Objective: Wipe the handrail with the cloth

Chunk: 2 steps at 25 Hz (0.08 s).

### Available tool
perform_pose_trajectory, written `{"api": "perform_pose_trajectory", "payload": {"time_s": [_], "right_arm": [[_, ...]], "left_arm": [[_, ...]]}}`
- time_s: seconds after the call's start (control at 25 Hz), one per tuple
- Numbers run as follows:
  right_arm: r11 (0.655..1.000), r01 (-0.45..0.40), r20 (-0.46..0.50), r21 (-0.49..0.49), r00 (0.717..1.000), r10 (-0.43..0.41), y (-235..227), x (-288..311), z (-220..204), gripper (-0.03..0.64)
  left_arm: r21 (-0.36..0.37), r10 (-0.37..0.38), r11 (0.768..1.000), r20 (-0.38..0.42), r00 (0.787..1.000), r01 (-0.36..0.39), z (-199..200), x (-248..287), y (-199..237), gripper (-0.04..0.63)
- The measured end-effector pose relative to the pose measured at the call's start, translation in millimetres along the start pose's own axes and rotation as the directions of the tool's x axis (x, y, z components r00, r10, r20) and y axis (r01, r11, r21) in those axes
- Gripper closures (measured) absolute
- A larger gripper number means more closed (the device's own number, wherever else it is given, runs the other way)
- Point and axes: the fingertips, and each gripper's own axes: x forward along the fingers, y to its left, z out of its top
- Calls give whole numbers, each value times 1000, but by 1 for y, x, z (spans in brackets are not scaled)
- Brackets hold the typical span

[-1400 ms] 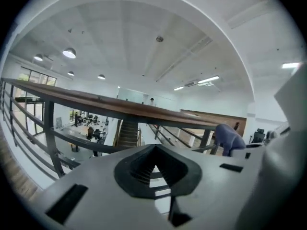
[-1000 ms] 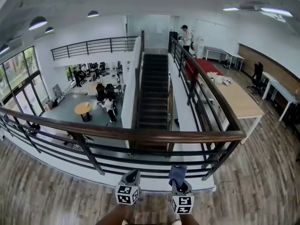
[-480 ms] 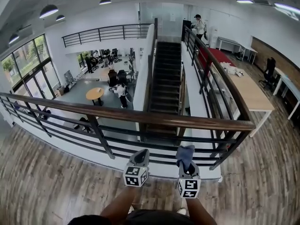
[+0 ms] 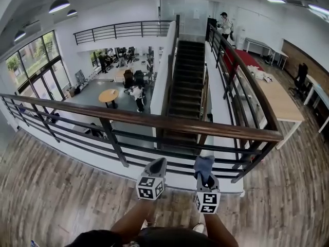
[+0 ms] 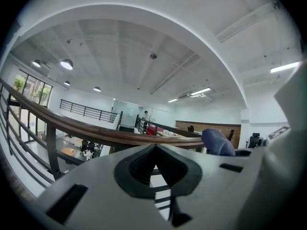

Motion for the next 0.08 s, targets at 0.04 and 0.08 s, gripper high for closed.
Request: {"api": "perform_pose_trajectory", "payload": {"time_s": [0.04, 0.08], "right_arm": [[1000, -5, 7, -9, 1000, 5, 0, 5, 3, 528], [1000, -10, 14, -19, 1000, 10, 0, 10, 6, 528]], "left_arm": [[1, 2, 1000, 6, 1000, -2, 2, 3, 2, 594], [2, 4, 1000, 13, 1000, -4, 3, 6, 4, 592]]}}
